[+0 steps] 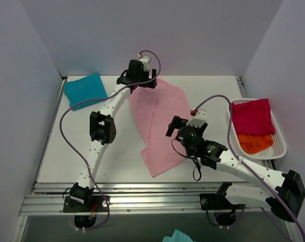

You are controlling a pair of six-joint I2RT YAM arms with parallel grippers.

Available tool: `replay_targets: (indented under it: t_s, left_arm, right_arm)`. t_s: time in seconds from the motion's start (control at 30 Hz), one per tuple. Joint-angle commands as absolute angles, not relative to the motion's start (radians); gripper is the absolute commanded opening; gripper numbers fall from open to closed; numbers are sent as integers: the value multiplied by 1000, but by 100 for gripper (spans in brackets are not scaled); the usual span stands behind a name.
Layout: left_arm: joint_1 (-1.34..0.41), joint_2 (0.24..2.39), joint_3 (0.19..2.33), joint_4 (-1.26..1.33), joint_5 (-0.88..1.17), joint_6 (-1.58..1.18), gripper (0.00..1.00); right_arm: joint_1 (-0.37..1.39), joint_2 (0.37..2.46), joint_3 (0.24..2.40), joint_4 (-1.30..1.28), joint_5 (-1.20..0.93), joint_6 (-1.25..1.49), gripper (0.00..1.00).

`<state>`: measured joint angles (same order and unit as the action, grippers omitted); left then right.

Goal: Fold and stack the t-shirts
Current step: Flatten the tshirt out

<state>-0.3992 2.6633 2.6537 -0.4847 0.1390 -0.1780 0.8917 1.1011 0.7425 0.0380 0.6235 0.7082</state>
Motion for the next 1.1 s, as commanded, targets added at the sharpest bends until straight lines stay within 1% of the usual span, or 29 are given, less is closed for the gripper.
replay_targets:
  t_s: [0.0, 0.07, 0.13, 0.23, 0.27, 0.57, 0.8, 0.87, 0.9, 0.93, 1.0, 1.03, 1.07]
  left_arm:
    - [-436, 2678, 2734, -583, 230, -190, 94]
    - [-440, 2652, 2639, -543, 233, -202, 94]
    - [-449, 2654, 2620, -531, 236, -209, 94]
    - [-475, 2703, 2678, -583, 218, -204, 94]
    - [-483, 2729, 2710, -592, 181, -199, 94]
    - [-496, 2775, 2750, -638, -34, -244, 94]
    - [-479, 2806, 2767, -661, -66, -279, 94]
    - [-479, 2815, 2767, -654, -54, -278, 96]
    - [-477, 2818, 2767, -655, -54, -278, 99]
    - [-479, 2822, 2767, -652, -51, -278, 93]
    - [-479, 2823, 2767, -650, -51, -279, 88]
    - [-477, 2818, 2764, -649, -51, -279, 81]
    - [-477, 2818, 2760, -641, -51, -276, 77]
  right_arm:
    - [870, 1036, 713, -32, 791, 747, 100]
    - [864, 1034, 709, -43, 814, 747, 100]
    - [861, 1043, 709, -51, 827, 746, 100]
    - [856, 1068, 718, -57, 828, 746, 100]
    - [857, 1075, 722, -57, 825, 746, 100]
    - [854, 1051, 718, -71, 825, 752, 100]
    - [854, 1048, 712, -71, 822, 753, 100]
    - [853, 1049, 709, -68, 824, 753, 100]
    - [854, 1052, 709, -67, 822, 753, 100]
    - [853, 1052, 709, -66, 824, 753, 100]
    - [853, 1057, 709, -66, 825, 755, 100]
    - [853, 1058, 709, -64, 824, 753, 100]
    - [851, 1061, 709, -61, 825, 753, 100]
